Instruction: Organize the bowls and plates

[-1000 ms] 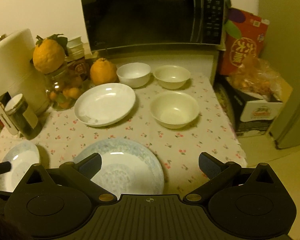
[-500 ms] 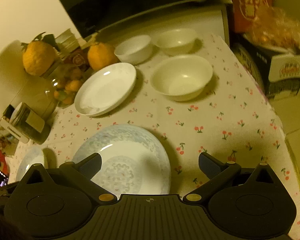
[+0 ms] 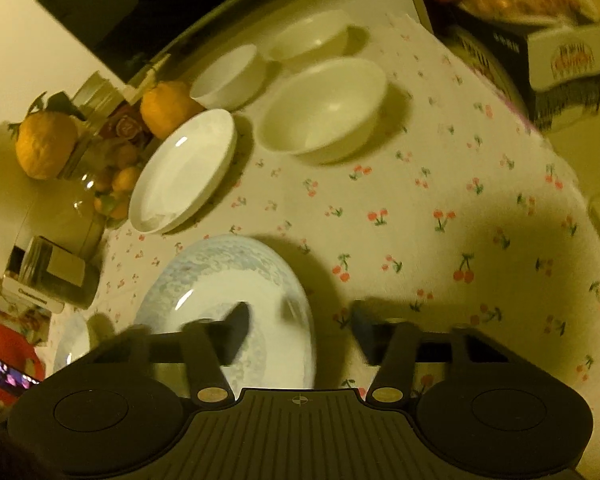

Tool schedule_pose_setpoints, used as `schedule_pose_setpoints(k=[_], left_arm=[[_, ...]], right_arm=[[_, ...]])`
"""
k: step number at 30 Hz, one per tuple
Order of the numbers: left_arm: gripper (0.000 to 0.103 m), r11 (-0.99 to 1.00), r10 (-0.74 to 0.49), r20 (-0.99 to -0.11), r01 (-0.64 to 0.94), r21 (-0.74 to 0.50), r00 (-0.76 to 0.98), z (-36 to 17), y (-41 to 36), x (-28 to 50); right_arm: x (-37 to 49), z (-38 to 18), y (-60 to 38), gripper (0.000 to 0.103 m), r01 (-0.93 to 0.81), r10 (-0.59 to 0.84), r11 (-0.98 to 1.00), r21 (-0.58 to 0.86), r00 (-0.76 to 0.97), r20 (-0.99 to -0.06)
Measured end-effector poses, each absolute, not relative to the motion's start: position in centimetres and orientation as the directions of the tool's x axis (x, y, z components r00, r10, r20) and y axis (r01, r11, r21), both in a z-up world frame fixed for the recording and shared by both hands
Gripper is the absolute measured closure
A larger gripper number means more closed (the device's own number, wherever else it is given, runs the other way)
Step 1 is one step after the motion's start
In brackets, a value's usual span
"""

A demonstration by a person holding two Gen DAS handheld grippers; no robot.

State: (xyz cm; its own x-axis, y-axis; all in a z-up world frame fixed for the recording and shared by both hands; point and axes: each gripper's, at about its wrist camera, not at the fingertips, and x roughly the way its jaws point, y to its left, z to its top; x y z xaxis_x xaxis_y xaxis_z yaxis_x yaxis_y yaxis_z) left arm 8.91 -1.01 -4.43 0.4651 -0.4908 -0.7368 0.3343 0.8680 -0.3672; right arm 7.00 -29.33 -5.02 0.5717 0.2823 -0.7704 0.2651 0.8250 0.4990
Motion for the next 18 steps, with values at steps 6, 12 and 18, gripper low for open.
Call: schedule_pose_setpoints(k=[6, 12, 18], left_arm=[[0.09, 0.868, -0.494, -0.759, 0.297, -0.399, 0.425, -5.6, -0.9, 9.4], [0.094, 0.878, -0.476, -0.758, 0.294, -0.378, 0.447, -5.3, -0.6, 9.1], [0.094, 0.89, -0.453, -0.753, 0.28, -0.359, 0.477, -4.8, 0.1, 9.2]], right_arm=[[7.2, -6.0, -29.8, 0.082, 0.294, 0.322, 0.78, 0.553, 0.569, -0.757], [7.4, -5.8, -28.8, 0.086, 0.289, 0.298, 0.803, 0.521, 0.562, -0.772], [7.9, -5.3, -27.7, 0.088, 0.277, 0.289, 0.815, 0.509, 0.567, -0.772]])
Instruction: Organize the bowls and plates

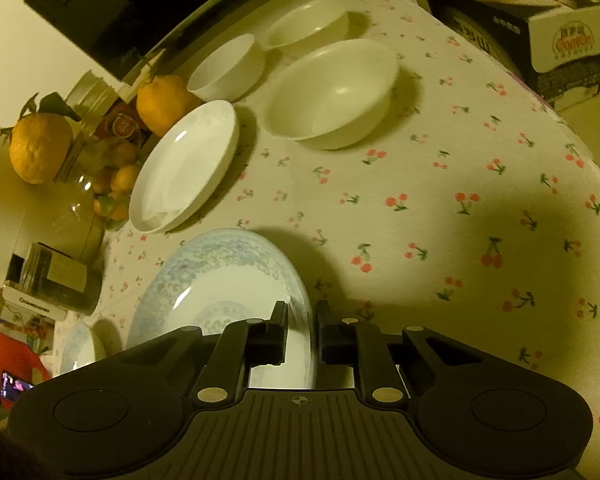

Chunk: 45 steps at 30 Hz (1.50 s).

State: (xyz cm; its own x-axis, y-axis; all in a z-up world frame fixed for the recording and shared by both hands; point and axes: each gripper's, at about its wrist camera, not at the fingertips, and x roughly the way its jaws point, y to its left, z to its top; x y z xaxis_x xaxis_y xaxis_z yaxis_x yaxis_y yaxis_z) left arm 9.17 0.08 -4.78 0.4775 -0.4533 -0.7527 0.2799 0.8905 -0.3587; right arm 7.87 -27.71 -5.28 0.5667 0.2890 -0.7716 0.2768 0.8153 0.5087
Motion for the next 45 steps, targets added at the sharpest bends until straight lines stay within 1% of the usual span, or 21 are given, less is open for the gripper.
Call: schedule_pose_setpoints(k=[4, 14, 23, 26, 29, 31, 32, 38, 41, 43, 44, 45], left_arm=[[0.094, 0.899, -0.439, -0.754, 0.251, -0.36, 0.49, -4.6, 1.0, 9.5], [0.094, 0.923, -0.385, -0.763, 0.233, -0.307, 0.519, -4.8, 1.5, 9.8], [0.094, 0.924, -0.382, -0.765, 0.239, -0.3, 0.519, -4.7, 1.5, 9.7], [0.093, 0.925, -0.378, -0.77, 0.253, -0.285, 0.514, -4.7, 1.4, 9.8], [0.091, 0.931, -0.358, -0.772, 0.262, -0.254, 0.525, -4.3, 1.2, 9.6], [0.084, 0.933, -0.351, -0.771, 0.267, -0.24, 0.532, -4.1, 1.3, 9.6], [0.083, 0.935, -0.347, -0.772, 0.264, -0.238, 0.533, -4.0, 1.3, 9.6], [0.081, 0.932, -0.356, -0.771, 0.259, -0.253, 0.529, -3.8, 1.6, 9.6], [0.074, 0.93, -0.362, -0.764, 0.265, -0.256, 0.534, -3.5, 1.6, 9.4], [0.065, 0.928, -0.367, -0.759, 0.27, -0.257, 0.538, -3.2, 1.6, 9.3], [0.063, 0.926, -0.371, -0.755, 0.274, -0.259, 0.541, -3.0, 1.6, 9.2], [0.058, 0.924, -0.376, -0.75, 0.278, -0.262, 0.544, -2.9, 1.7, 9.1]], right_arm=[[8.3, -5.0, -26.7, 0.088, 0.258, 0.294, 0.823, 0.505, 0.567, -0.769], [9.4, -5.7, -24.6, 0.088, 0.257, 0.27, 0.845, 0.469, 0.551, -0.789], [9.3, -5.6, -24.4, 0.088, 0.25, 0.254, 0.857, 0.45, 0.555, -0.792], [9.4, -5.5, -24.3, 0.085, 0.246, 0.26, 0.857, 0.452, 0.55, -0.794], [9.4, -5.1, -24.0, 0.085, 0.235, 0.247, 0.873, 0.428, 0.544, -0.802], [9.4, -4.9, -23.9, 0.085, 0.225, 0.24, 0.881, 0.415, 0.544, -0.804], [9.3, -4.9, -23.9, 0.085, 0.224, 0.241, 0.882, 0.415, 0.542, -0.805], [9.0, -4.5, -24.2, 0.078, 0.232, 0.247, 0.875, 0.425, 0.541, -0.804], [8.9, -4.1, -24.2, 0.07, 0.233, 0.242, 0.875, 0.423, 0.546, -0.802], [8.8, -3.9, -24.3, 0.063, 0.23, 0.245, 0.875, 0.427, 0.552, -0.797], [8.7, -3.7, -24.3, 0.06, 0.227, 0.245, 0.875, 0.428, 0.555, -0.795], [8.6, -3.5, -24.3, 0.054, 0.225, 0.244, 0.875, 0.429, 0.56, -0.792]])
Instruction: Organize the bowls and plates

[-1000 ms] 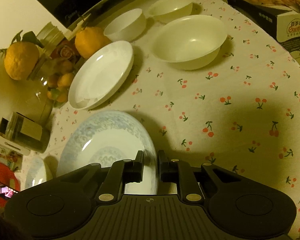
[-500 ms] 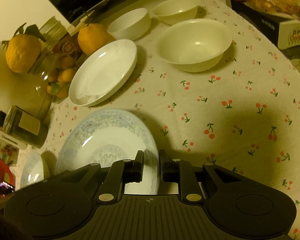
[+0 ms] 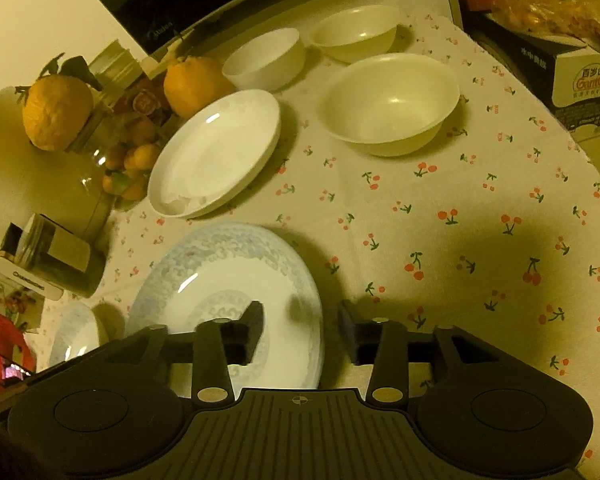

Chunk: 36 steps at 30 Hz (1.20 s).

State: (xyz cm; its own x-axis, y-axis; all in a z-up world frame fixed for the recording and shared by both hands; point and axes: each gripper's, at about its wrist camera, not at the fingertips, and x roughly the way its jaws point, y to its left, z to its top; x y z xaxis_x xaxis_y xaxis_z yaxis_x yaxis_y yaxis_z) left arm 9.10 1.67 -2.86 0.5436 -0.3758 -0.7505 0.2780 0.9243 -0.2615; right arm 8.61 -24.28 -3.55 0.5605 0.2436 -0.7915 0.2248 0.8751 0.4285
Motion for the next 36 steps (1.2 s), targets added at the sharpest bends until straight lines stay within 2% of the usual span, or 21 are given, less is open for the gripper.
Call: schedule_pose_setpoints(k=[2, 4, 10, 13, 16, 22, 36], left_arm=[[0.051, 0.921, -0.384, -0.741, 0.286, -0.265, 0.55, -2.5, 1.7, 8.9], [0.038, 0.919, -0.388, -0.733, 0.291, -0.265, 0.559, -2.2, 1.8, 8.8], [0.013, 0.928, -0.367, -0.714, 0.29, -0.234, 0.597, -1.4, 2.2, 8.3], [0.007, 0.932, -0.356, -0.713, 0.278, -0.231, 0.603, -1.2, 2.6, 8.3], [0.005, 0.939, -0.34, -0.722, 0.255, -0.229, 0.603, -1.2, 3.2, 8.2], [0.001, 0.952, -0.299, -0.734, 0.238, -0.19, 0.61, -0.4, 4.3, 8.3], [0.001, 0.976, -0.215, -0.743, 0.158, -0.148, 0.633, 1.7, 8.7, 8.9]], right_arm=[[8.4, -3.2, -24.3, 0.047, 0.219, 0.242, 0.875, 0.431, 0.573, -0.783], [8.2, -2.8, -24.2, 0.039, 0.213, 0.243, 0.876, 0.433, 0.581, -0.777], [7.9, -2.1, -23.9, 0.021, 0.203, 0.245, 0.873, 0.443, 0.603, -0.759], [7.8, -1.7, -23.7, 0.019, 0.19, 0.256, 0.871, 0.453, 0.612, -0.749], [7.7, -1.4, -23.3, 0.014, 0.176, 0.26, 0.873, 0.454, 0.619, -0.741], [7.3, -0.6, -22.3, 0.013, 0.152, 0.28, 0.872, 0.466, 0.625, -0.728], [6.6, 1.8, -19.0, 0.012, 0.037, 0.338, 0.881, 0.472, 0.648, -0.682]])
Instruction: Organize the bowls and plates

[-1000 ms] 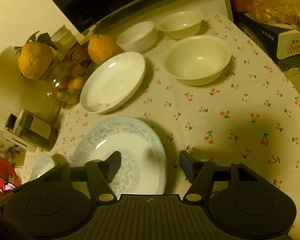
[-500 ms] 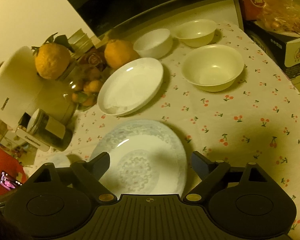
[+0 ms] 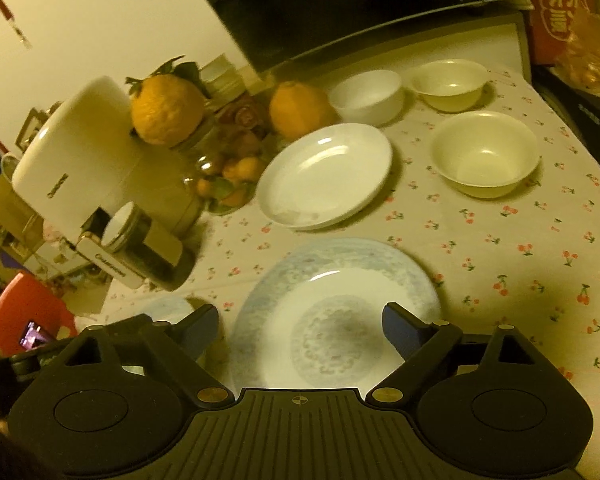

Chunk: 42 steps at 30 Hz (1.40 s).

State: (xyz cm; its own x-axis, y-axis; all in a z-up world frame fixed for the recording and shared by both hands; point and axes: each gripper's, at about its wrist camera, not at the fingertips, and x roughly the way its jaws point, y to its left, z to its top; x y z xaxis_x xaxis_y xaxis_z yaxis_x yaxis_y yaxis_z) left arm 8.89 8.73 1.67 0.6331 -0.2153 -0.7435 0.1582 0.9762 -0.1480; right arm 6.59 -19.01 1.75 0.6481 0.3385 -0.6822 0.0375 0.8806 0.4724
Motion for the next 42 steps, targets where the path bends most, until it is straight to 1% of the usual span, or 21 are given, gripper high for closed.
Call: schedule_pose_setpoints(k=[8, 15, 22, 26, 30, 32, 34, 39, 42], left_arm=[[0.001, 0.982, -0.177, -0.744, 0.169, -0.087, 0.644, 0.9, 11.2, 9.3], [0.001, 0.975, -0.22, -0.748, 0.17, -0.145, 0.625, -0.5, 14.3, 9.7], [0.003, 0.971, -0.239, -0.744, 0.171, -0.168, 0.625, -1.4, 17.3, 9.3], [0.005, 0.961, -0.277, -0.734, 0.179, -0.211, 0.62, -2.0, 19.0, 8.9], [0.013, 0.946, -0.322, -0.732, 0.187, -0.264, 0.6, -2.7, 19.9, 8.7], [0.021, 0.937, -0.347, -0.735, 0.184, -0.297, 0.583, -3.0, 20.2, 8.7], [0.025, 0.931, -0.362, -0.739, 0.182, -0.316, 0.568, -3.3, 20.2, 8.9], [0.038, 0.931, -0.363, -0.755, 0.183, -0.315, 0.547, -3.7, 20.0, 9.3], [0.044, 0.93, -0.365, -0.758, 0.174, -0.324, 0.54, -3.8, 20.1, 9.5]], right_arm=[[6.1, 2.1, -16.0, 0.012, -0.062, 0.392, 0.882, 0.467, 0.646, -0.655], [5.7, 1.6, -12.3, 0.012, -0.184, 0.494, 0.848, 0.497, 0.615, -0.615], [5.9, 0.4, -9.1, 0.012, -0.24, 0.543, 0.825, 0.512, 0.589, -0.599], [6.0, -0.2, -7.5, 0.012, -0.267, 0.582, 0.801, 0.536, 0.556, -0.593], [5.8, -0.9, -6.0, 0.012, -0.296, 0.601, 0.791, 0.535, 0.536, -0.593], [5.7, -1.3, -5.5, 0.012, -0.3, 0.6, 0.793, 0.53, 0.53, -0.599], [5.7, -1.6, -5.1, 0.013, -0.294, 0.598, 0.795, 0.53, 0.522, -0.608], [6.1, -2.5, -4.4, 0.013, -0.257, 0.58, 0.808, 0.531, 0.512, -0.634], [6.3, -2.9, -4.0, 0.016, -0.244, 0.579, 0.808, 0.536, 0.5, -0.644]])
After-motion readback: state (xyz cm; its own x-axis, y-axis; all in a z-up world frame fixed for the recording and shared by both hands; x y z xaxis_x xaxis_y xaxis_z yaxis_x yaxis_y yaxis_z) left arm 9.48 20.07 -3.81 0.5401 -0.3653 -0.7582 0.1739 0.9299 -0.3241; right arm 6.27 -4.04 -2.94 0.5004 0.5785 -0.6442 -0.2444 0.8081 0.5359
